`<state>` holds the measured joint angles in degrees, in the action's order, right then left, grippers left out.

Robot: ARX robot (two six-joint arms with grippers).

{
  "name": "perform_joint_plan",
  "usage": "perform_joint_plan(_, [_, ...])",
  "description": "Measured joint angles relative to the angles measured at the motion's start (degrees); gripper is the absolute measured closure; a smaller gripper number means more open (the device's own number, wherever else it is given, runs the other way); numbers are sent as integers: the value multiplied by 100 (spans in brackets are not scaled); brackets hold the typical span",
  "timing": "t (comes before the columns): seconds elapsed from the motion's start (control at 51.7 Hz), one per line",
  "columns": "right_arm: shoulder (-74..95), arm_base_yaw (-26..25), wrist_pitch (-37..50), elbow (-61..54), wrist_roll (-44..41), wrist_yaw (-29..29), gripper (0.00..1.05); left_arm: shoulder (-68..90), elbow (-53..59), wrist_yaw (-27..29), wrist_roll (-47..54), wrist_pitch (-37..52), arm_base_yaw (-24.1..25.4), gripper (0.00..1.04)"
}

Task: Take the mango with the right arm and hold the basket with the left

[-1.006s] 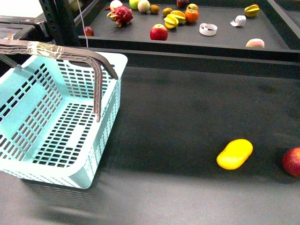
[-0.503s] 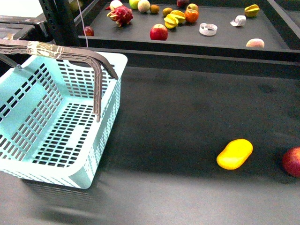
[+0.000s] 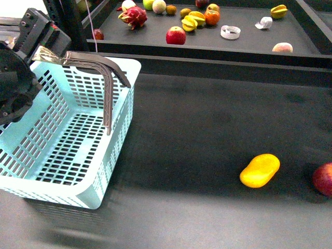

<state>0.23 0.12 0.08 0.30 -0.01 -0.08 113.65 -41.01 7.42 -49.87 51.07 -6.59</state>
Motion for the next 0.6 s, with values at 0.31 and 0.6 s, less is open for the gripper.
perform_joint_plan(0.31, [0,0,0,0,0,0,8,1145,-1727,334,-291,-619,-118,6])
perform_joint_plan(0.6, [0,0,0,0,0,0,8,1355,-2118,463,-319,-874,-240,47])
